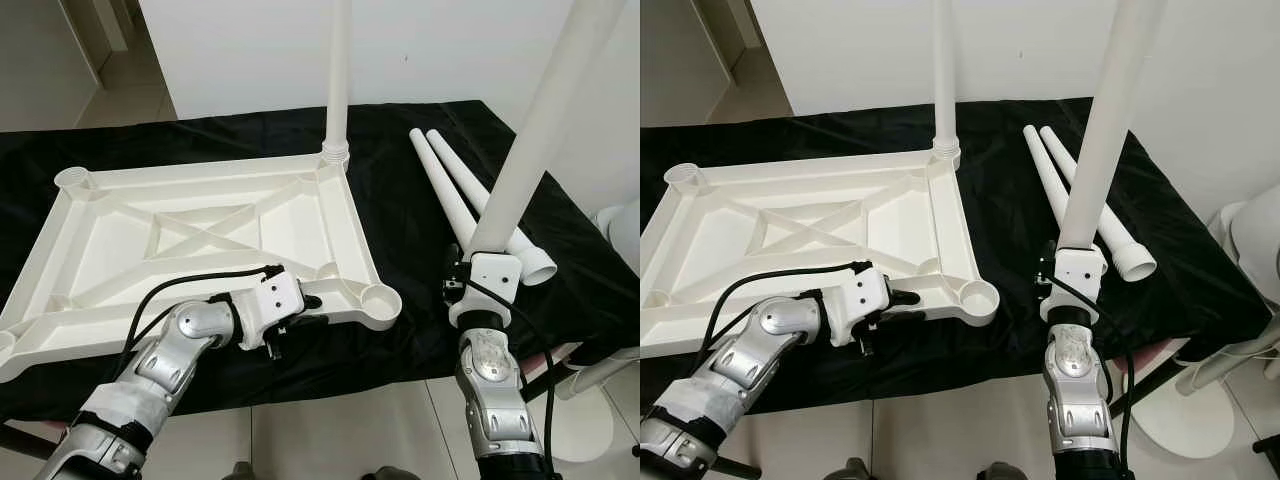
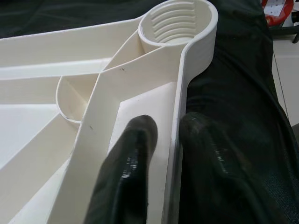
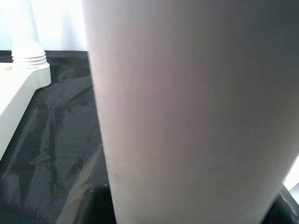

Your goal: Building children table

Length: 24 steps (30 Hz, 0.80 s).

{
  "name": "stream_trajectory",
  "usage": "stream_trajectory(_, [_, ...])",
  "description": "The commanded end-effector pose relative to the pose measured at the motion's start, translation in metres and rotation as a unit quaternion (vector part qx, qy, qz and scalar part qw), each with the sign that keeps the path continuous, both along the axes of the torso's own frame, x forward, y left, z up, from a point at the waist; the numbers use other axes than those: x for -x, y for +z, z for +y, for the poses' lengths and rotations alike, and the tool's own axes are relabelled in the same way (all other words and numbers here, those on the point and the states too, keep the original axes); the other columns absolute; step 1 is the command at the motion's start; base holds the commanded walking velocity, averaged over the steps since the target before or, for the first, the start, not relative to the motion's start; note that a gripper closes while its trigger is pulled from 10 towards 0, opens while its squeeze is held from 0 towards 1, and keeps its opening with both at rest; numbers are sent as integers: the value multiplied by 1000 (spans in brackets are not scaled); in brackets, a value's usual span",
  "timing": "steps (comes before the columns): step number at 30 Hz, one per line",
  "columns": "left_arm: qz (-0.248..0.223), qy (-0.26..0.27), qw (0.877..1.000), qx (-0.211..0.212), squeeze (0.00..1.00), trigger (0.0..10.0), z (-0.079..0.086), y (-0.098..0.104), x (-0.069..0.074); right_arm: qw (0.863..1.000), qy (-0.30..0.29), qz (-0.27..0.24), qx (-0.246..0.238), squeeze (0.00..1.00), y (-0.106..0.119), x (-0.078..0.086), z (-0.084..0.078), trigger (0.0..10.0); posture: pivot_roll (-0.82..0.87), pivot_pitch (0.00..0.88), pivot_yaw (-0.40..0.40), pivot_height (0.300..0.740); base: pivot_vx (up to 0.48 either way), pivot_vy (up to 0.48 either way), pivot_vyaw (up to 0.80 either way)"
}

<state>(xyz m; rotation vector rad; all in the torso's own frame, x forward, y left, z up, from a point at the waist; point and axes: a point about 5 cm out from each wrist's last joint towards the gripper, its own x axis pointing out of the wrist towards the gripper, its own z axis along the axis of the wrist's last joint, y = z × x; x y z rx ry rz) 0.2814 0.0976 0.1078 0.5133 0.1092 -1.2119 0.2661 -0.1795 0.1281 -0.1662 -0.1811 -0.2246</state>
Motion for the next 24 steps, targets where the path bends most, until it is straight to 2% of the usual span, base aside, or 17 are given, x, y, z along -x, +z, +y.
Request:
stream_trajectory(1, [40, 11, 999, -32, 0, 4667, 6, -17, 2, 1000, -1, -8, 3, 0, 5, -1, 2, 10000, 1, 0, 52, 740, 0, 0, 0])
stream_trajectory(3, [44, 11, 999, -30, 0, 4667, 6, -16, 3, 1000, -1, -8, 3, 0, 5, -1, 2, 10000, 1, 0, 52, 740, 0, 0, 0])
stream_trajectory(4, [46, 10, 999, -27, 0, 0, 5, -15, 3, 1000, -1, -8, 3, 0, 5, -1, 2, 10000, 3, 0, 50, 740, 0, 0, 0])
stream_trajectory(10, [45, 5, 999, -28, 0, 0, 2, -15, 3, 1000, 0, -7, 5, 0, 5, -1, 2, 10000, 2, 0, 51, 740, 0, 0, 0])
stream_trajectory(11, [45, 3, 999, -27, 0, 1216, 0, -14, 3, 1000, 0, -7, 6, 0, 5, -2, 2, 10000, 1, 0, 51, 740, 0, 0, 0])
stream_trajectory(12, [45, 3, 999, -27, 0, 1216, 0, -14, 3, 1000, 0, -7, 6, 0, 5, -2, 2, 10000, 1, 0, 51, 740, 0, 0, 0])
stream_trajectory(13, [44, 1, 999, -25, 0, 1922, -3, -13, 3, 1000, 0, -7, 6, 0, 5, -2, 2, 10000, 1, 0, 52, 740, 0, 0, 0])
stream_trajectory(16, [41, -3, 999, -19, 0, 2392, -7, -11, 3, 1000, 0, -8, 6, 0, 5, -2, 3, 10000, 0, 0, 53, 740, 0, 0, 0])
stream_trajectory(17, [40, -7, 999, -13, 0, 4118, -12, -10, 4, 1000, 1, -8, 6, 0, 5, -2, 3, 10000, -1, 0, 54, 740, 0, 0, 0])
stream_trajectory(18, [37, -10, 999, -10, 0, 8784, -15, -8, 4, 1000, 2, -8, 5, 0, 5, -2, 4, 10000, -2, 0, 56, 740, 0, 0, 0])
stream_trajectory(19, [34, -16, 999, -4, 0, 10000, -19, -6, 5, 1000, 2, -9, 5, 0, 5, -2, 4, 10000, -3, 0, 56, 740, 0, 0, 0])
stream_trajectory(24, [23, -29, 999, 2, 0, 10000, -22, -3, 7, 1000, 2, -9, 4, 0, 5, -2, 4, 10000, -2, 0, 57, 740, 0, 0, 0])
